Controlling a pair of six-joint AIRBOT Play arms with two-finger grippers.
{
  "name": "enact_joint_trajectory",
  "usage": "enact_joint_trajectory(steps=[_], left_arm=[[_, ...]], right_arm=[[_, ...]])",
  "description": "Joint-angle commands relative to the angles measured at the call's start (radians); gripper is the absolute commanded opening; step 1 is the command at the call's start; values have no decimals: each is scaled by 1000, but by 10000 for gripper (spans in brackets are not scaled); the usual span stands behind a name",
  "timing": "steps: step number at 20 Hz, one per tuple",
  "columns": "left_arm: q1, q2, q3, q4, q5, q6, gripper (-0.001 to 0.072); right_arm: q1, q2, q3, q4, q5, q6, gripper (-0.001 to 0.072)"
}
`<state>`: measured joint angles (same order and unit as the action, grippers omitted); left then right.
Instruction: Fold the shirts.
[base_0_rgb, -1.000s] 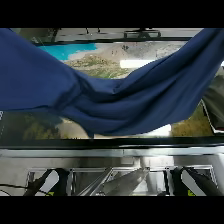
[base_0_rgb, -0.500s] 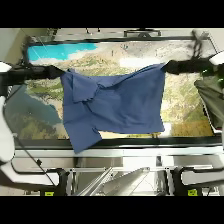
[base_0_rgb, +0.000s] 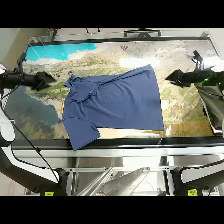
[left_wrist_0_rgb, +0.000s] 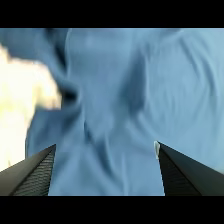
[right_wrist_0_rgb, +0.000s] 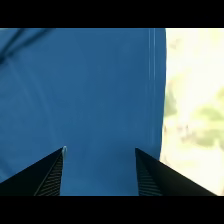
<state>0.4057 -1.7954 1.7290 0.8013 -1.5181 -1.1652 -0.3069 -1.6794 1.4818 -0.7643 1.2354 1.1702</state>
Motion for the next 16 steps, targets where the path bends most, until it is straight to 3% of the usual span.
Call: enact_joint_trajectory(steps=[1, 2, 6, 10, 13, 14, 16], left_arm=[[38, 66, -226, 116, -104, -47, 691], [37, 102, -328, 181, -62, -47, 691], [37, 172, -598, 244, 130, 15, 691], [-26, 164, -665, 242, 282, 66, 691], [-88, 121, -595, 242, 290, 67, 690], [-107, 103, -563, 243, 276, 67, 601], [-130, 73, -503, 245, 232, 74, 269]], right_arm=[[-56, 41, -78, -82, 233, 8, 429], [-64, 50, -116, -92, 236, 8, 375], [-90, 60, -196, -97, 230, 3, 369], [-140, 65, -198, -96, 240, 0, 369], [-198, 79, -199, -97, 281, -33, 369], [-224, 87, -204, -98, 308, -50, 369], [-279, 113, -246, -105, 310, -68, 369]])
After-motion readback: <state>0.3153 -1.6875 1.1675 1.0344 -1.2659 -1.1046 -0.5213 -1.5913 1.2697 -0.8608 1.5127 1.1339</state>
